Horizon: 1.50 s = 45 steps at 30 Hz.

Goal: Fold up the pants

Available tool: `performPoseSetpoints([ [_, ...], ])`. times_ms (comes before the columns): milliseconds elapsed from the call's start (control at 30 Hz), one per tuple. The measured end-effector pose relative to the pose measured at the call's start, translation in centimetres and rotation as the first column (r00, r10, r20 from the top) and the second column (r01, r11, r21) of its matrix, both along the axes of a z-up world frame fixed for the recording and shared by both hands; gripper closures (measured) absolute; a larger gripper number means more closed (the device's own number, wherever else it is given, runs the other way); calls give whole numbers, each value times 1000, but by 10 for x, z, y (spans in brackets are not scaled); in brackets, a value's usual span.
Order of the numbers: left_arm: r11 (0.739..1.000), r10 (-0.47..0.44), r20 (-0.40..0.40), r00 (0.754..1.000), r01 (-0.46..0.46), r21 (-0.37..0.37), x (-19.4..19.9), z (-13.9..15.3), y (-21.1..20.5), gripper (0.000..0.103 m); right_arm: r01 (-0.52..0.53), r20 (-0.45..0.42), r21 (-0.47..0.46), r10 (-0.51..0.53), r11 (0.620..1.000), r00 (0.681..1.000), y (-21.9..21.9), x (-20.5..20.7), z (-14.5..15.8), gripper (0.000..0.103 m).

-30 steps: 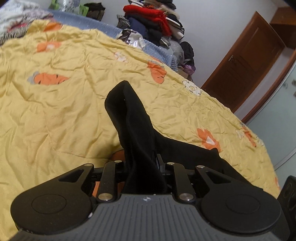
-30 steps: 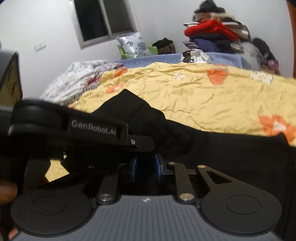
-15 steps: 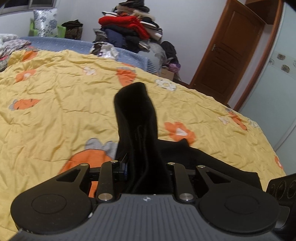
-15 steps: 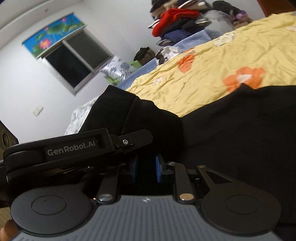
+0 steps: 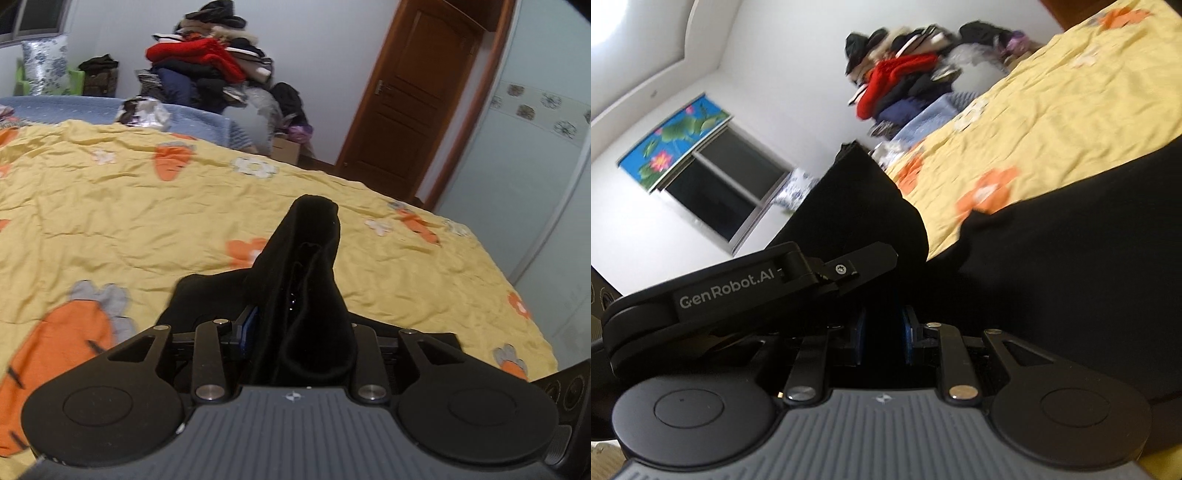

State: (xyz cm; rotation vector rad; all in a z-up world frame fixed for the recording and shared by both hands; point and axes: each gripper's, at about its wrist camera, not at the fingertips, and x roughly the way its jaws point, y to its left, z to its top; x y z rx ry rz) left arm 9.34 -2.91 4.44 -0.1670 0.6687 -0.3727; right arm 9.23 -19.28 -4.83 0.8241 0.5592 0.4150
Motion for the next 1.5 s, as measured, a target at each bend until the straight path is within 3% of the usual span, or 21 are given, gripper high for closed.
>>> performPoseSetpoints([
  [500,982,-189,-46,981,190,14,-6,-25,-127,59,221,-40,46,-219,974,975,-116,-42,-22,83],
  [867,968,-245,-94,965,248,21,-4,-52,-178,57,290,-94,52,-285,956,954,-168,-57,-47,83],
  [1167,957,-289,-129,949,289,-24,-3,-57,-190,34,320,-137,61,-310,945,941,-185,-68,-54,83],
  [1233,951,-308,-164,937,301,-66,-2,-58,-188,31,343,-140,45,-334,938,932,-196,-79,-54,83],
  [1300,934,-353,-214,911,330,-140,3,-57,-181,29,374,-130,12,-369,928,920,-209,-95,-52,83],
  [1367,923,-370,-250,895,323,-211,10,-53,-169,28,439,-119,-97,-448,893,886,-222,-111,-44,83],
  [1433,930,-343,-248,906,291,-223,18,-46,-152,24,474,-82,-200,-497,858,864,-227,-119,-32,83],
  [1500,964,-249,-216,944,219,-154,29,-36,-132,21,458,-44,-231,-479,859,877,-227,-116,-20,80],
])
